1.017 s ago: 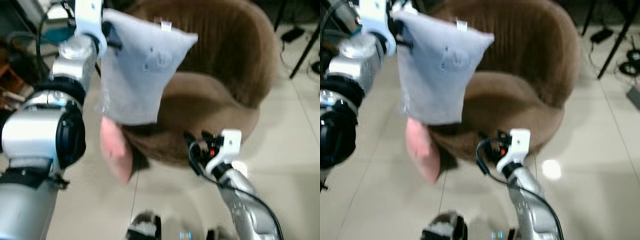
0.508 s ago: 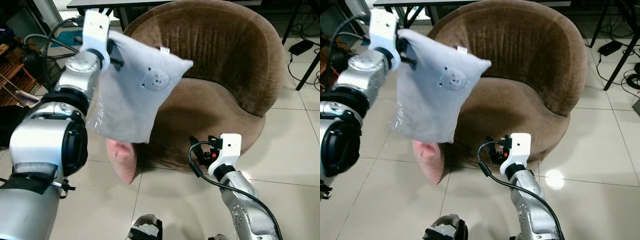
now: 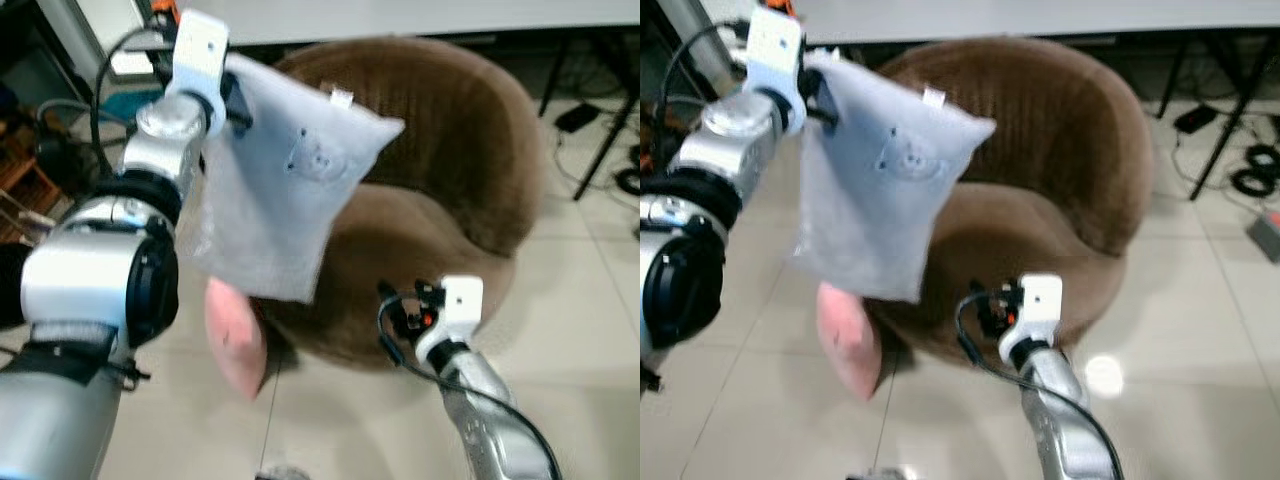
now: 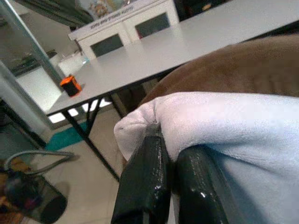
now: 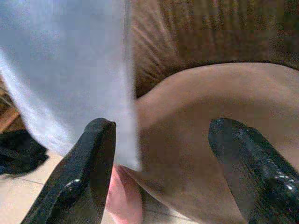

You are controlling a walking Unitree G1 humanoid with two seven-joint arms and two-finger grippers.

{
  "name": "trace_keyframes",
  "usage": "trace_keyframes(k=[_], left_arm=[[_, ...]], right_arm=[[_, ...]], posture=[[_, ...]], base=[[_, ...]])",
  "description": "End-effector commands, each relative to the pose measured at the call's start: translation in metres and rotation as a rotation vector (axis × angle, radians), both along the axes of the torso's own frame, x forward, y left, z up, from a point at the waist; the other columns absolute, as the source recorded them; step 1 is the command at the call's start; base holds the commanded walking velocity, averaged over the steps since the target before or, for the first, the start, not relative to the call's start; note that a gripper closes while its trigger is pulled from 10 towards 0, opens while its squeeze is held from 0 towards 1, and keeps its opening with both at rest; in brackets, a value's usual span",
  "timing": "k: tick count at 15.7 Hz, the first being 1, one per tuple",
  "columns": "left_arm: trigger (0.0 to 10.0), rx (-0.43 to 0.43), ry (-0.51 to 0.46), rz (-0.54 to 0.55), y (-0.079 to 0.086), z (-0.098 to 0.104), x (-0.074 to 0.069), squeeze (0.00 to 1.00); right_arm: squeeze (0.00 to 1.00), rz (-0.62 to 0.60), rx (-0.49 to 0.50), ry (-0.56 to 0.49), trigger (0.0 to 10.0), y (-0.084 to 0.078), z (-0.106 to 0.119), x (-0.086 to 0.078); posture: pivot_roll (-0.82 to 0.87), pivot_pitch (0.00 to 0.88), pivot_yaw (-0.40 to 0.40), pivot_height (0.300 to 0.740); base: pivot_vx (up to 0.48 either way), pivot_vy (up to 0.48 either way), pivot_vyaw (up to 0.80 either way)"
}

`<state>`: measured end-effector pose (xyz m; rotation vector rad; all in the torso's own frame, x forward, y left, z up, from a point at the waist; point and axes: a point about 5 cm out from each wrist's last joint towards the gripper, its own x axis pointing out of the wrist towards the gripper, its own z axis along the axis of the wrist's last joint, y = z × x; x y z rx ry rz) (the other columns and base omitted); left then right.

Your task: Move the pillow to the sofa from floor

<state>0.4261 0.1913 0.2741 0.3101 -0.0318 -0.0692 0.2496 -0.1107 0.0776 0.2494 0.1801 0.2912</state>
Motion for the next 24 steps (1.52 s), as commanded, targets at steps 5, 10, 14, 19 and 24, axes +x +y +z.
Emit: trace_keyframes(k=[5,10,14,19,24], left_arm=[[0.0,0.016,-0.058,-0.040,-0.020,0.023,0.003,0.18],[0.0,0.014,-0.045,0.022,-0.014,0.016,0.003,1.00],[0.0,0.050,0.022,0.110,0.006,-0.007,0.000,0.00],[0.0,0.095,0.099,0.073,-0.007,-0.033,-0.001,0.00],[0.0,0.147,0.070,0.012,-0.018,-0.020,0.001,0.00]], right_arm=[[0.00,-0.003,0.021,-0.002,10.0,0.001,-0.001,-0.004],[0.00,-0.002,0.021,0.006,10.0,0.000,-0.003,-0.008],[0.00,0.011,0.014,0.026,10.0,-0.002,-0.005,-0.016],[0.00,0.002,-0.018,0.119,10.0,-0.012,-0.014,-0.060],[0.00,-0.028,-0.017,0.141,10.0,-0.014,-0.012,-0.075]], posture=[[-0.10,0.035,0.153,0.740],[-0.10,0.046,0.151,0.740],[-0.12,0.089,0.133,0.740],[-0.20,0.180,0.109,0.740],[-0.24,0.185,0.135,0.740]], base=[[0.480,0.000,0.00],[0.096,0.000,0.00],[0.000,0.000,0.00],[0.000,0.000,0.00],[0.000,0.000,0.00]])
